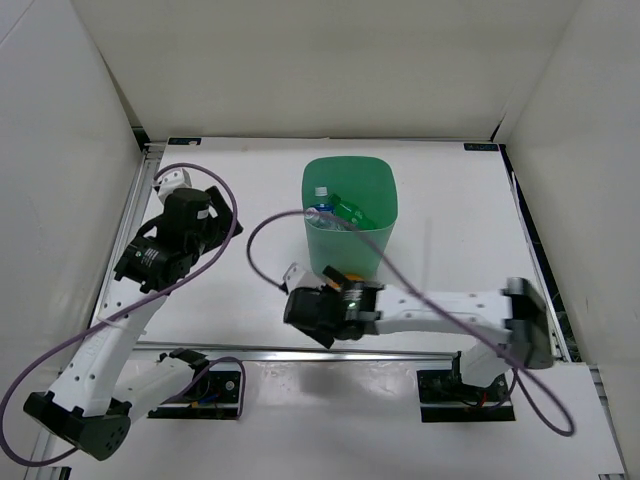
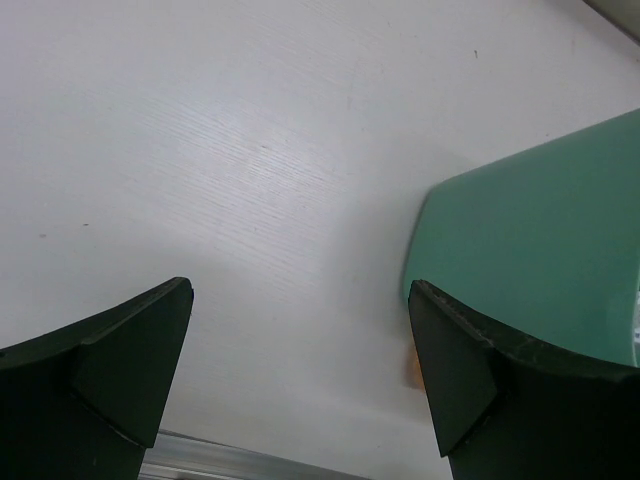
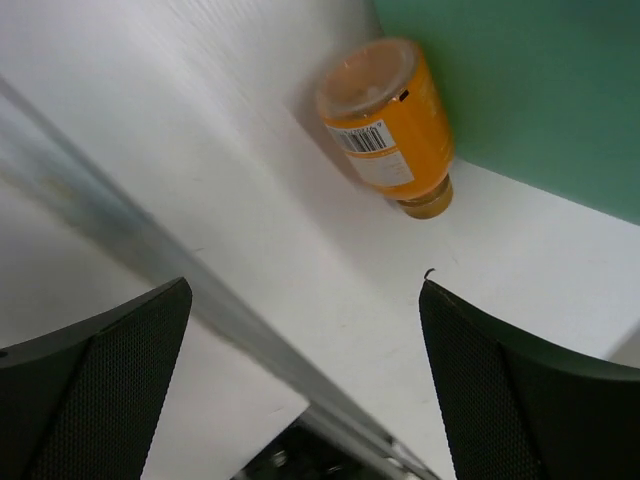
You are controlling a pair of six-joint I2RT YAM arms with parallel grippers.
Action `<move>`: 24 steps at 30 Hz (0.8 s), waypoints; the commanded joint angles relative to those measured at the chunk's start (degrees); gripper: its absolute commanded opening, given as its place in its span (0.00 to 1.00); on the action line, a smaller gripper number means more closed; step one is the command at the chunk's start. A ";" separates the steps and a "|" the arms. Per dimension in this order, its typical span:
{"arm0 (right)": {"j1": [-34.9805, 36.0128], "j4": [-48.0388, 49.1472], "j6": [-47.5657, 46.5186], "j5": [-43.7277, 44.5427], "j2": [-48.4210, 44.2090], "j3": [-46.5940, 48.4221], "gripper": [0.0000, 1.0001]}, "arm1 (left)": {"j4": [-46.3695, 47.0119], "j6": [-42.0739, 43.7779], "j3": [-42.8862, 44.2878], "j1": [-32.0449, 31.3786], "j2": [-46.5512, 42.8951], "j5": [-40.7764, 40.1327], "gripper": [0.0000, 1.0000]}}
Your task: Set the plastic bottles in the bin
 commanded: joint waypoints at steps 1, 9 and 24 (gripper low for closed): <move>0.73 3.46 -6.06 16.83 4.04 -5.27 0.97 | -1.26 1.07 0.11 0.32 -2.09 -4.16 1.00; -2.17 13.16 -9.69 24.72 11.06 -10.73 0.97 | -3.19 -0.07 -2.69 0.85 -2.79 -1.98 1.00; -6.20 23.62 -13.65 16.40 18.81 -11.19 0.96 | -4.86 0.98 -4.28 0.85 -3.23 3.12 1.00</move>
